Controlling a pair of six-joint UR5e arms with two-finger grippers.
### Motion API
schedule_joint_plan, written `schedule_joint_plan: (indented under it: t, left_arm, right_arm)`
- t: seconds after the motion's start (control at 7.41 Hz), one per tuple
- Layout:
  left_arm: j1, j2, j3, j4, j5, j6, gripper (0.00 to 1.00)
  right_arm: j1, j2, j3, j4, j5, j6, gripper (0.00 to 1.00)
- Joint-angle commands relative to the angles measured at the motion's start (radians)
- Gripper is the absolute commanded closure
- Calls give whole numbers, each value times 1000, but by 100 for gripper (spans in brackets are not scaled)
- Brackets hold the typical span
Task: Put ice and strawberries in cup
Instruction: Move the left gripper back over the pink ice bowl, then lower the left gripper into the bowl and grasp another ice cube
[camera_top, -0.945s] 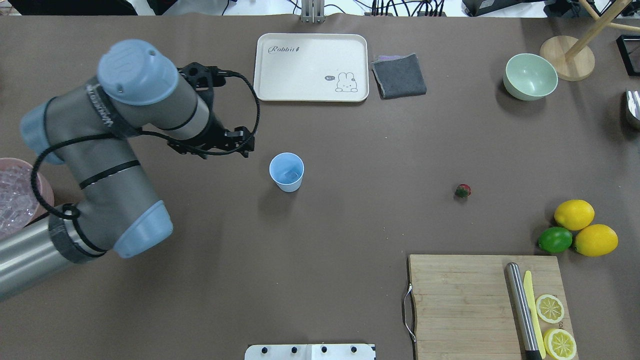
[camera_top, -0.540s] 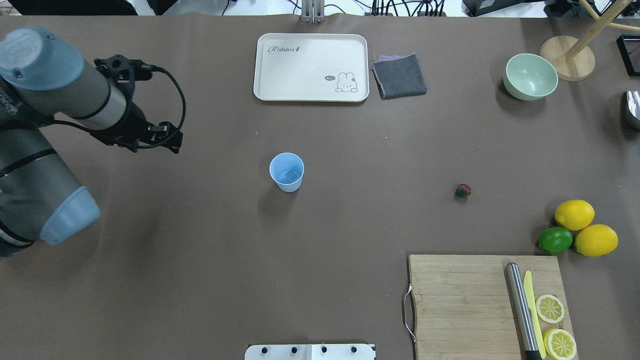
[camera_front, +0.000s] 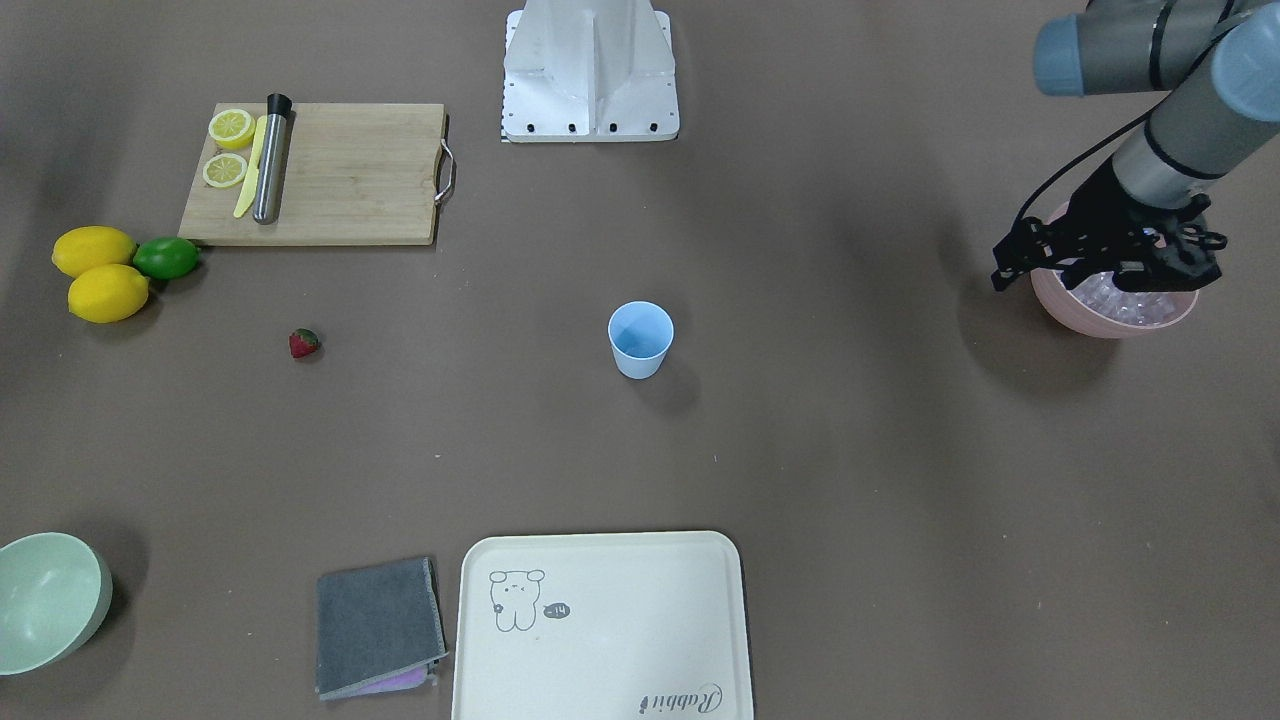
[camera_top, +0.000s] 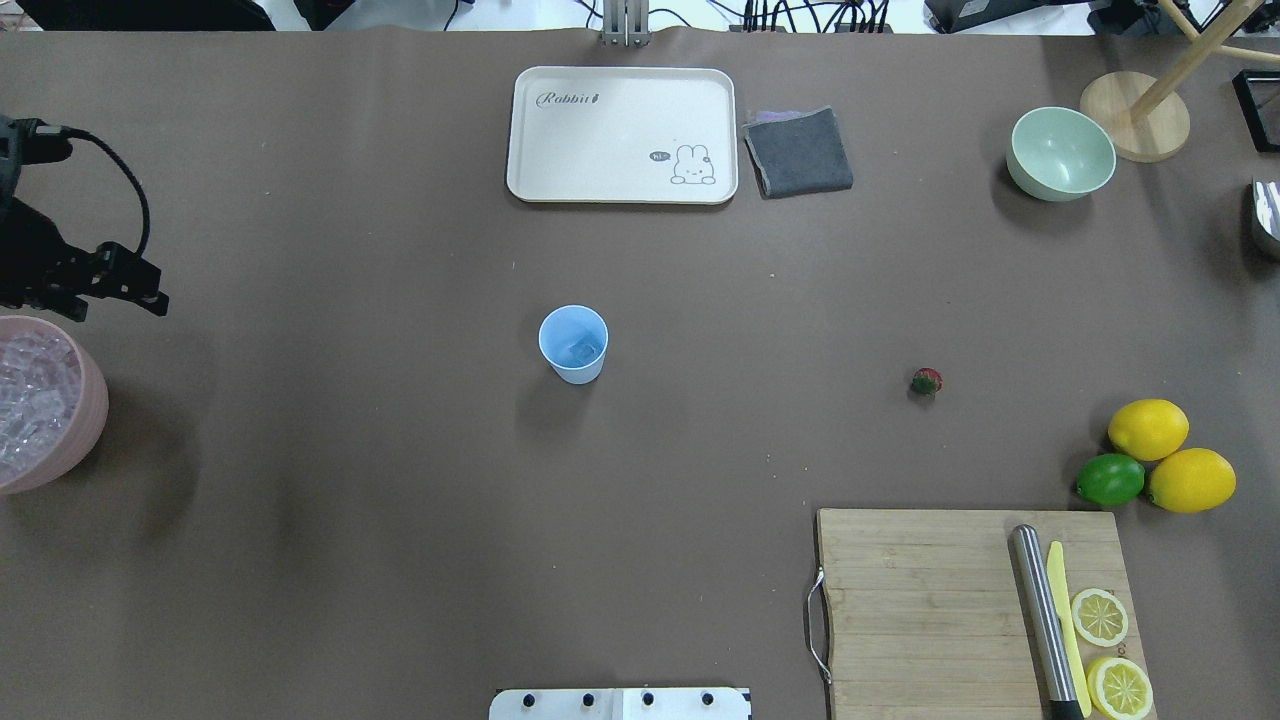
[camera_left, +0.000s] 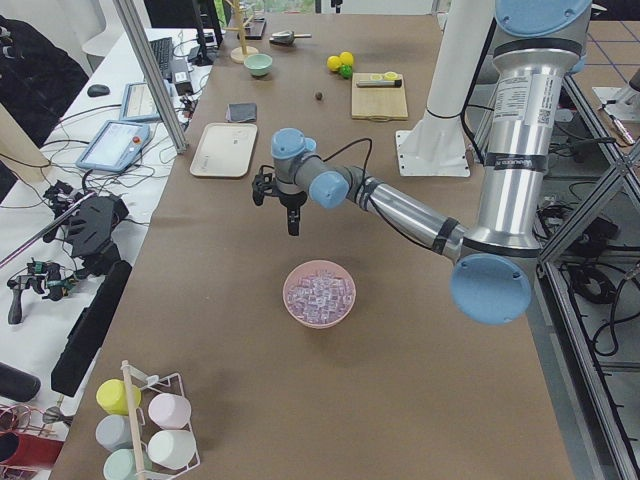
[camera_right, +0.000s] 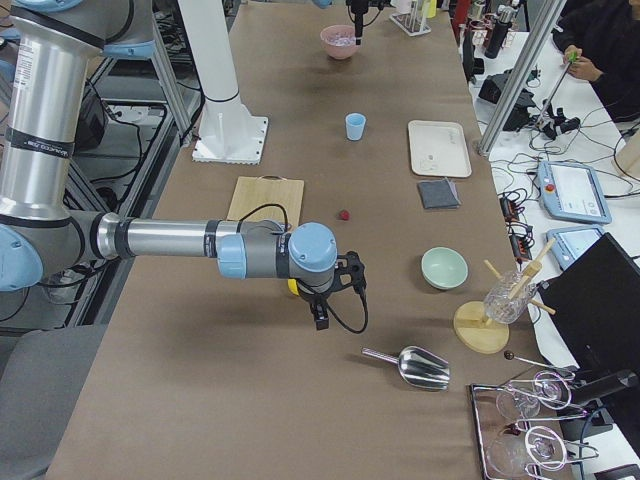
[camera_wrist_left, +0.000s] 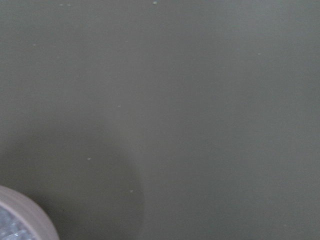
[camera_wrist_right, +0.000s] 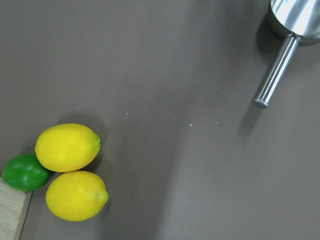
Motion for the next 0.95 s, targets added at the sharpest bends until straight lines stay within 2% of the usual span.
schedule_joint_plan:
  t: [0.0, 0.27, 0.54, 0.81]
  left_arm:
    - [-14, 110, 20, -119, -21, -2, 10]
    - [-39, 245, 14, -224, -19, 70, 12]
    - [-40, 279, 31, -249, -19, 75, 18]
    - [-39, 265, 49, -253, -19, 31, 19]
  right_arm:
    - [-1, 0, 2, 0, 3, 1, 0]
    - [-1, 0, -1, -2, 3, 5, 0]
    - [1, 0, -1, 0, 3, 5, 0]
    - [1, 0, -1, 0, 3, 4, 0]
